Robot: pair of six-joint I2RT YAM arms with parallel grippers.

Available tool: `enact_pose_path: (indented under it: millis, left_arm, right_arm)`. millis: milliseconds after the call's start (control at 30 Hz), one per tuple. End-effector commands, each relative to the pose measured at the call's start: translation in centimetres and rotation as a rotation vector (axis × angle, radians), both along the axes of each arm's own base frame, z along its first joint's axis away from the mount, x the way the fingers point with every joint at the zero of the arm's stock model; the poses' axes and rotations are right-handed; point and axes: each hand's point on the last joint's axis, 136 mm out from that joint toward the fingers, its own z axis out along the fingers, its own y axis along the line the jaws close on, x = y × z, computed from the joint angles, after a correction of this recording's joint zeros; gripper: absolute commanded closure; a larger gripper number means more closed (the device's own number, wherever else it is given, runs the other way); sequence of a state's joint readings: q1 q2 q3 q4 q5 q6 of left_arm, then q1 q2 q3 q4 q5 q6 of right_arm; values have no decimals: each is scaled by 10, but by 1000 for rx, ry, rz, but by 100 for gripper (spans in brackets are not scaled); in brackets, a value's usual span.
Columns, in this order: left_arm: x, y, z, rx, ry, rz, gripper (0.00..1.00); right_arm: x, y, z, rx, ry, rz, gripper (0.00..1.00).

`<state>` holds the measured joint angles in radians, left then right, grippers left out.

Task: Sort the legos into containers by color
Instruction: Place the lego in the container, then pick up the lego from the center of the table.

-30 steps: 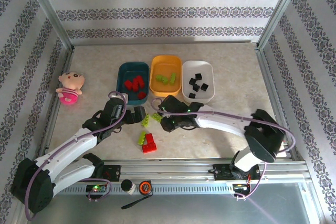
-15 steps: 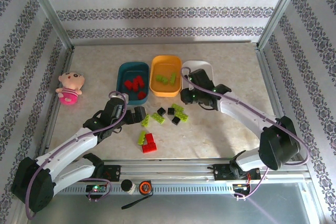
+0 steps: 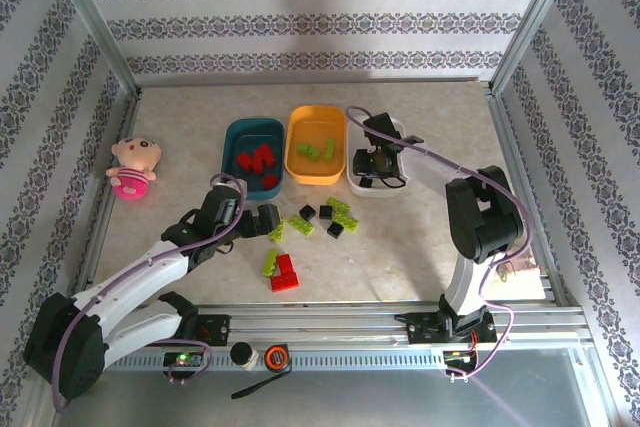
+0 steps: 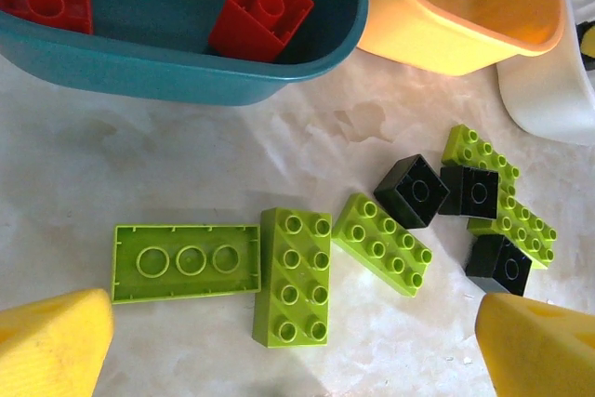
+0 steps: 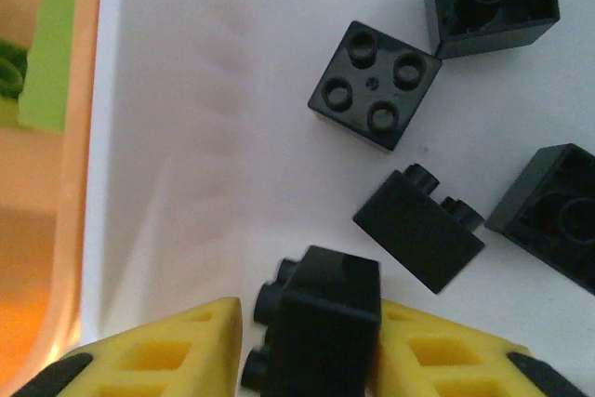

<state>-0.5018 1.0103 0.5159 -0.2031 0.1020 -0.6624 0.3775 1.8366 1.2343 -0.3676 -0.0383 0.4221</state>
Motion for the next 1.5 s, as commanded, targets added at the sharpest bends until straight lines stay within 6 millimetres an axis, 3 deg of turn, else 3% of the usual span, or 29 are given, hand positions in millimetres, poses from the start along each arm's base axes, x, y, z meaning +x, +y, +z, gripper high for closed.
enact_pose_path:
  millis: [0, 133, 467, 867, 1100, 1333, 1467]
  left_arm:
    - [3, -5, 0, -10, 3, -32, 0]
    - [-1, -14, -5, 4, 54, -94, 3]
    - [-24, -27, -30, 116, 167, -207, 16]
    - [3, -39, -60, 331, 161, -268, 29]
    - [7, -44, -84, 412, 200, -279, 47]
    - [2, -55, -72, 354, 184, -292, 66]
    - [0, -59, -46, 282, 136, -278, 72]
  right_arm:
    - [15, 4, 12, 11, -45, -22, 46]
    - [14, 6, 25, 16, -74, -18, 35]
    - [-12, 13, 48, 46, -125, 16, 33]
    - [-34, 9, 69, 75, -179, 17, 32]
    - [-40, 2, 72, 86, -187, 6, 32]
    - [-42, -4, 71, 87, -188, -9, 32]
    - [-43, -6, 71, 92, -194, -17, 32]
